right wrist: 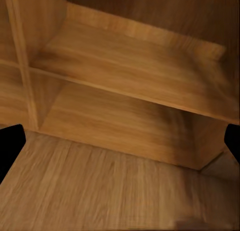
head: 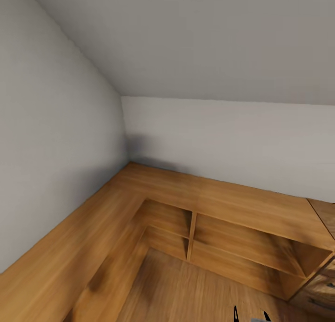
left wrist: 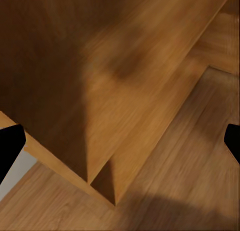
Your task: In the bedroom, organize the workspace by keeping the computer under the desk, ensuring the monitor is on the desk, placing the keyboard on the desk next to the monitor, placing the mouse on the desk next to the keyboard, moving the folder from the swivel chair onto the desk next to the mouse, stacking the notebook on top of the folder with the pen on top of the notebook, and positioning the swivel chair next to the desk.
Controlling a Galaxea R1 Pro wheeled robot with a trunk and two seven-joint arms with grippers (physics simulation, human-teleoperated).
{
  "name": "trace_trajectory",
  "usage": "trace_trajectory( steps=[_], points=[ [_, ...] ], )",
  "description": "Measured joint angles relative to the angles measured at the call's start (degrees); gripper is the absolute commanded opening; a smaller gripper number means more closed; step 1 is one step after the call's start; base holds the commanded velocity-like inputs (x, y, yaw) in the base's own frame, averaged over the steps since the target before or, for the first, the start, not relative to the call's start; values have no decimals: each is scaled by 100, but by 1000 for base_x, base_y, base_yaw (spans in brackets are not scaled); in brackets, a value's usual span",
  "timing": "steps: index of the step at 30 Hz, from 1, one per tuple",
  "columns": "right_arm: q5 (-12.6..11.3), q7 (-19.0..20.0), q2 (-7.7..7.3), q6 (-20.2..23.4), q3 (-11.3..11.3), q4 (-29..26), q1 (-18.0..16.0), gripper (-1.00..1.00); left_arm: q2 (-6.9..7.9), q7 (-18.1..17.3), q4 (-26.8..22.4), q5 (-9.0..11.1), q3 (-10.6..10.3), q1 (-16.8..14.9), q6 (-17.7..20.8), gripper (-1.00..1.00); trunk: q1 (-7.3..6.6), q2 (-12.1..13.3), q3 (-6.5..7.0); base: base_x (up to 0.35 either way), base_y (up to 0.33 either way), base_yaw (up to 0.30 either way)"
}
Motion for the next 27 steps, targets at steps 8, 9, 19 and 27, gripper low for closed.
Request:
trace_trajectory(
  steps=[8,9,19,27],
  points=[
    [3,8,-9,-8,6,5,-2,100,2,-7,0,0,0,0,0,100,0,0,26,2,0,-284],
    [3,9,-9,-8,6,5,-1,100,3,-8,0,0,1,0,0,100,0,0,29,0,0,-284],
    [11,11,-9,5,6,5,-2,100,-1,-23,0,-9,-14,0,2,100,4,1,61,-212,0,-285],
    [12,15,-32,0,6,0,-2,100,-1,-23,0,-9,-2,0,2,100,0,0,79,-78,0,-295]
  ],
)
